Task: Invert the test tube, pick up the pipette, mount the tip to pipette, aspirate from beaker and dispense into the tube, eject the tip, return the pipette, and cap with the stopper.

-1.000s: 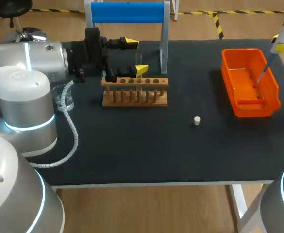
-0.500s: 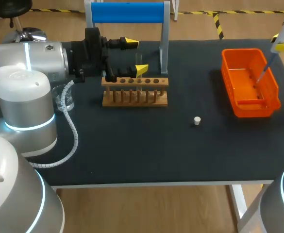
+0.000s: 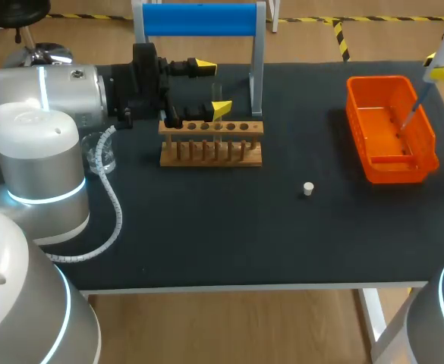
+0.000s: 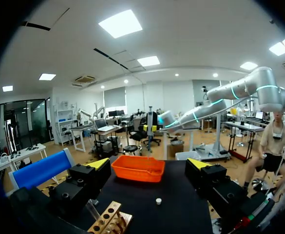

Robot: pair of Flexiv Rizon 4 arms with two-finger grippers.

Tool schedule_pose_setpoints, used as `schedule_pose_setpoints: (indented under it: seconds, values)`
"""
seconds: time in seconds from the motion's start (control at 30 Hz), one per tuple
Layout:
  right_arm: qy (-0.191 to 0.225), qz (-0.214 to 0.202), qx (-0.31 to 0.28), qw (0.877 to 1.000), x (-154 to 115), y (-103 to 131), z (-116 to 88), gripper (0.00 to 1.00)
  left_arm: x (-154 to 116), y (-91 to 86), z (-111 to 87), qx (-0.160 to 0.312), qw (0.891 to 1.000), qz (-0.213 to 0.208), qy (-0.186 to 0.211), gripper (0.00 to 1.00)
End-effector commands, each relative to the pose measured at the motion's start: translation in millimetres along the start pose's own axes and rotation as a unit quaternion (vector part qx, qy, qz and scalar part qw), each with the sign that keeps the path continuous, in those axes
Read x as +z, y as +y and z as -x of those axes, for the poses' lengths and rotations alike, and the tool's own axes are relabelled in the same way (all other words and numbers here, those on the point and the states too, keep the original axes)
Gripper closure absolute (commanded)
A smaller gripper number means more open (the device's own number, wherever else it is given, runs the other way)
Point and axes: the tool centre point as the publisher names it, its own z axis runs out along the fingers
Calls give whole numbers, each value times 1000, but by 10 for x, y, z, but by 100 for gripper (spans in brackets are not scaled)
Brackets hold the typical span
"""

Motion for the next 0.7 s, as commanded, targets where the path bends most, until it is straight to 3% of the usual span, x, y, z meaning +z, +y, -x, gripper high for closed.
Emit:
schedule_pose_setpoints:
  seconds: [0.03,0.33,0.7]
  values:
    - [4,1,0,1000,-25,-8,21,100,0,8,1,0,1000,-2,0,0]
    - [4,1,0,1000,-25,-8,21,100,33,-2,8,3,1000,-2,-4,0]
    - [4,1,0,1000,-25,-8,21,100,751,-415,-10,15,1000,24,-6,0]
